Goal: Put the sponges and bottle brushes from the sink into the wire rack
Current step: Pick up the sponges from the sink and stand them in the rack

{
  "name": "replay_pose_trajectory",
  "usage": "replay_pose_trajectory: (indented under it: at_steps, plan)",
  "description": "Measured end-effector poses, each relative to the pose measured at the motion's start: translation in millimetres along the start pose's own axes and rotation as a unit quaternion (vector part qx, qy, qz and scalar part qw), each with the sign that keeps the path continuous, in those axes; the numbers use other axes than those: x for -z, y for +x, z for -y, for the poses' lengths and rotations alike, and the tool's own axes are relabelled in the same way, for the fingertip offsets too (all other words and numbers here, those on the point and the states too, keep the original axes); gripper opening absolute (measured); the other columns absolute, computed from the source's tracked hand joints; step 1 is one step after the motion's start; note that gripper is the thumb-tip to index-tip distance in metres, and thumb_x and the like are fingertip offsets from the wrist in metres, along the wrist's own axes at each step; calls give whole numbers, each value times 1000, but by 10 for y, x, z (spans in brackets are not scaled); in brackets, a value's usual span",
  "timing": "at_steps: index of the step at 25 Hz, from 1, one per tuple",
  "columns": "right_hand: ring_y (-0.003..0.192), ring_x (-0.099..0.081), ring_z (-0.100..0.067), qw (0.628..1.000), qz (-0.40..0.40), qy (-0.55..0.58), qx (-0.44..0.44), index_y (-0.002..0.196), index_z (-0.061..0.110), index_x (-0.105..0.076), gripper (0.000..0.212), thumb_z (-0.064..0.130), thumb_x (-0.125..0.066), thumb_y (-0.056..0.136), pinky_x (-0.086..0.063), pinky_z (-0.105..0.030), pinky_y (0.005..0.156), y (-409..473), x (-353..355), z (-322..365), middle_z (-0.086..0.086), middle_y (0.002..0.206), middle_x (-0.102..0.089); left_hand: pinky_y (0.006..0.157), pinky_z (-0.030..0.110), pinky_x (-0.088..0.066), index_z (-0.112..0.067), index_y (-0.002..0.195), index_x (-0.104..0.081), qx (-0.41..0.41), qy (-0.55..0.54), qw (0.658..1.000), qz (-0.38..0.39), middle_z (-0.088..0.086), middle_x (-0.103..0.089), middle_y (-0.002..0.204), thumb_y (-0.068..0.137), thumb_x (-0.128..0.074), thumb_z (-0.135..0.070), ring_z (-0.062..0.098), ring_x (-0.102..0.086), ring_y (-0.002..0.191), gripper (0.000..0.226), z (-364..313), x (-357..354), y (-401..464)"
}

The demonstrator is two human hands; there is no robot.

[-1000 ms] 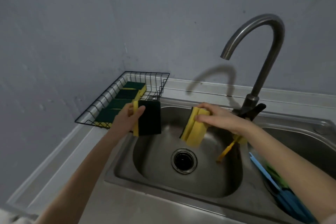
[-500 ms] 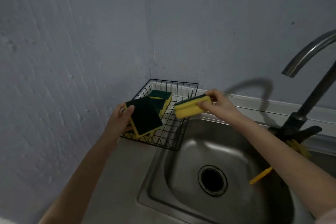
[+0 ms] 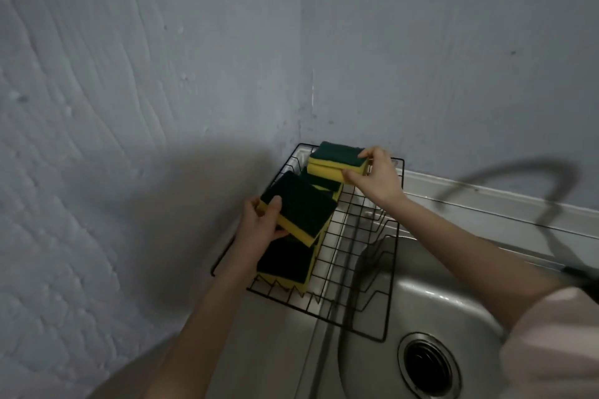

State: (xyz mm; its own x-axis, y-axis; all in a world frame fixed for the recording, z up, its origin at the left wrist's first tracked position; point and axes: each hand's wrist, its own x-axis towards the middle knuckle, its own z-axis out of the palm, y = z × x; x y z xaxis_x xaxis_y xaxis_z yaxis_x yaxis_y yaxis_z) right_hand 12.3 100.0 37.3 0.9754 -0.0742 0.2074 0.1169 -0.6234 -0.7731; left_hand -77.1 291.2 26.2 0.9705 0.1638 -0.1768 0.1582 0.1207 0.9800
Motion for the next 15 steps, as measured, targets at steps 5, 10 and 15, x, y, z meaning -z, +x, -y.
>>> replay_pose_trajectory:
  at_steps: [5, 10, 15]
  plan:
    - [111, -47, -27, 999, 40, -30, 14, 115, 3, -46, 41, 17, -65, 81, -33, -23, 81, 368, -384, -141, -17, 124, -48, 61, 16, -57, -19, 131, -34, -8, 12, 1000, 11, -2, -52, 110, 92, -44, -25, 14, -59, 95, 40, 130, 72, 218]
    - [112, -48, -28, 999, 39, -15, 12, 112, 2, -46, 39, 16, -65, 81, -40, -27, 87, 434, -586, -308, -18, 121, -51, 64, 13, -55, -19, 135, -34, 5, 30, 999, 10, 2, -47, 125, 93, -43, -24, 17, -56, 105, 43, 222, 59, 311]
    - [109, -47, -28, 998, 62, -31, 9, 115, 0, -43, 41, 14, -63, 82, -38, -26, 81, 441, -676, -360, -19, 125, -45, 67, 13, -55, -20, 135, -34, 4, 35, 999, 19, -2, -50, 119, 93, -43, -27, 11, -59, 100, 44, 251, 6, 335]
